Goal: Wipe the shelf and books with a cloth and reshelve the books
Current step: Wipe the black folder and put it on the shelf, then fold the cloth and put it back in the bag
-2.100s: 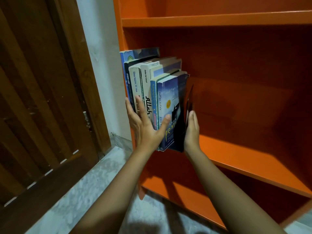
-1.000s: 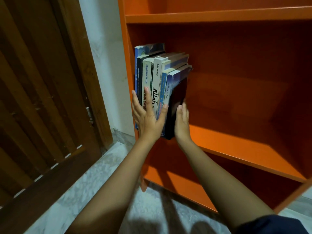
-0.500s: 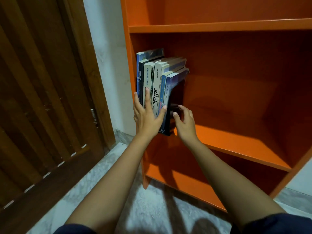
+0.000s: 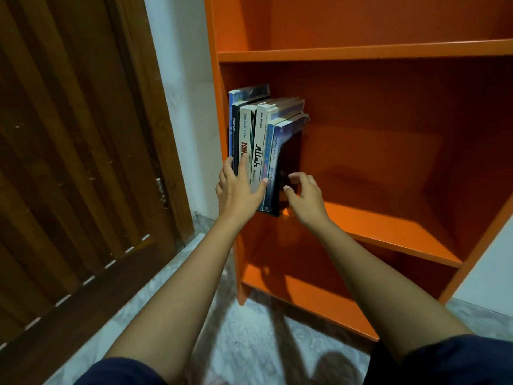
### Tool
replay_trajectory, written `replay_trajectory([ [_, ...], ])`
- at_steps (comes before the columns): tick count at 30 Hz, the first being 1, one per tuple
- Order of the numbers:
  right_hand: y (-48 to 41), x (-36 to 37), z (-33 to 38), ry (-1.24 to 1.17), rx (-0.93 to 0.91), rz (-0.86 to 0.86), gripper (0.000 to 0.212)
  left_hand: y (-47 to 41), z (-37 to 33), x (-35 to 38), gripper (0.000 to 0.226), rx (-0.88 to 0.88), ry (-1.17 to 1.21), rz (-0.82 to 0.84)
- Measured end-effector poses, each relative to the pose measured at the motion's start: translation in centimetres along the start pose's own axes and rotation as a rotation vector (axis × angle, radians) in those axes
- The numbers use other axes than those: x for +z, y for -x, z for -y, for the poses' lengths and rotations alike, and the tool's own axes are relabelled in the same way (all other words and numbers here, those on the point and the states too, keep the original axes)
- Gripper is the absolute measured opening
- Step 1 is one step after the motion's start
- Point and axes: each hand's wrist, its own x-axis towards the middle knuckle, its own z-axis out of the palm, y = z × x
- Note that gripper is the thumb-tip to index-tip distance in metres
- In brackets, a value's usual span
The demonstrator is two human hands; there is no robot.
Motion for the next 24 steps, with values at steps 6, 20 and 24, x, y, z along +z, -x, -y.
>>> replay_trajectory([
  [6, 0.9, -1.2, 1.0, 0.041, -0.017, 0.035, 0.030, 0.7, -0.1, -1.1, 0.066, 0.048, -0.050, 0.021],
  [20, 9.3, 6.2, -1.0, 0.106, -0.006, 0.324, 0.011, 9.4, 8.6, -0.2, 0.046, -0.176, -0.109, 0.285],
  [24, 13.3, 12.3, -4.2, 0.108, 0.094, 0.590, 0.011, 15.0, 15.8, 2.2, 0.044, -0.428, -0.071, 0.404],
])
